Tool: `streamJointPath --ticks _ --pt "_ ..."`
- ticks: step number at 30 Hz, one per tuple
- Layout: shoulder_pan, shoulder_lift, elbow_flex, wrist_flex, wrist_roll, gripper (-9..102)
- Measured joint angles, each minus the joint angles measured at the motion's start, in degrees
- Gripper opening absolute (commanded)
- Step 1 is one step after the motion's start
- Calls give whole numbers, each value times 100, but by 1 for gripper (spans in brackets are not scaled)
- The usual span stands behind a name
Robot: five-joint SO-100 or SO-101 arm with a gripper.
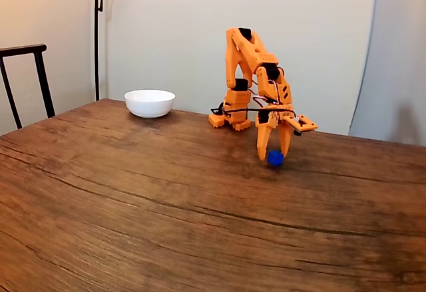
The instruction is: Grasp the cube and drop it in the bowl
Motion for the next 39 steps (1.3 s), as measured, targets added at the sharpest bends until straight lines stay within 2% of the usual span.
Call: streamJointPath --ticks 17,25,39 --pt "0 -18 26 0 0 30" --pt "0 -18 26 0 18 15" --pt "9 -18 123 0 9 14"
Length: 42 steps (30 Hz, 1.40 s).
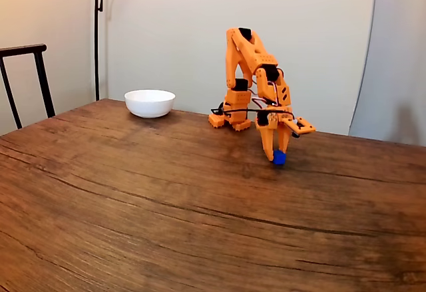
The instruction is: Grasp the cube and drop it in the bowl
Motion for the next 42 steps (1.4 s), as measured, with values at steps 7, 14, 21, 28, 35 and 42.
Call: streamJointPath --ticks 7,14,21,28,35,42 --pt "0 0 0 0 0 14" --pt "0 0 0 0 0 3" --pt "0 0 0 0 0 1" --pt "0 0 -35 0 44 1" --pt "422 0 -1336 1371 571 1" --pt "1441 0 -3375 3753 1652 1"
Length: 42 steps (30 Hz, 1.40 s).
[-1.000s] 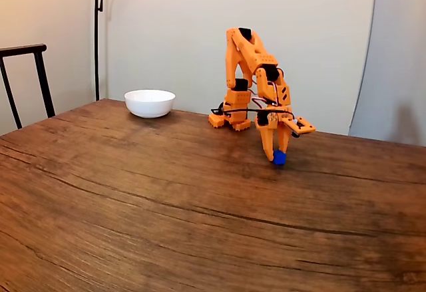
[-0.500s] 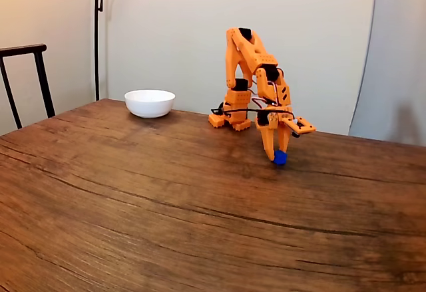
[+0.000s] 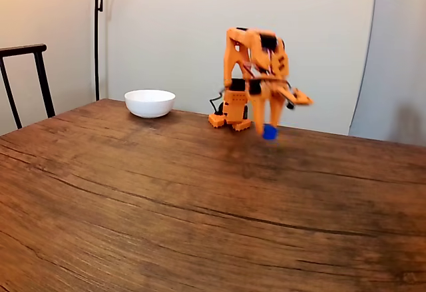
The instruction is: Grasp the cube and drop it in the bowl
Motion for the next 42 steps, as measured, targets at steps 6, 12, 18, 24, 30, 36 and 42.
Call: streamJointPath --ticks 6,12,18,24,30,36,42 --pt "835 0 -1134 1336 536 1" --pt "1529 0 -1696 1837 668 1" --pt "2048 0 -2004 1960 686 1" --pt "2795 0 -2320 2232 686 1" --pt "3524 0 -2760 2707 729 1" --pt "4623 0 -3252 3085 1169 1" --pt "5889 0 -3480 3173 1670 1"
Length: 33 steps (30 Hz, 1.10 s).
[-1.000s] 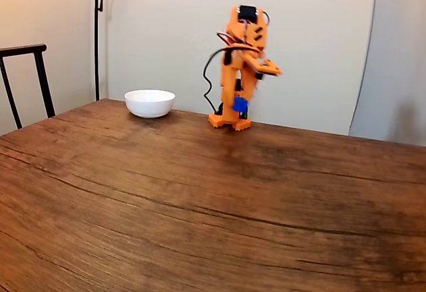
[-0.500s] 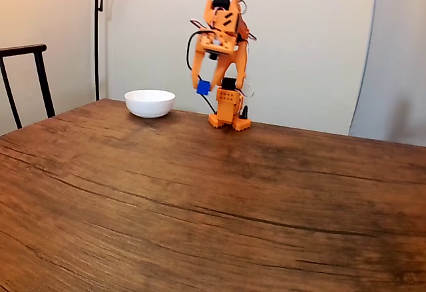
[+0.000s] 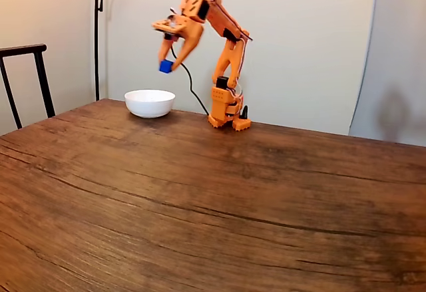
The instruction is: Grasp the cube and drop it in the bowl
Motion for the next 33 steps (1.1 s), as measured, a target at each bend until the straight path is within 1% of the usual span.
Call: streamJointPath --ticks 17,21,27,33 --pt "3437 0 0 -9 1116 1" --pt "4254 0 0 -141 1406 1" --pt "5256 0 659 -659 1863 1" --pt "5555 0 1556 -1450 2162 1"
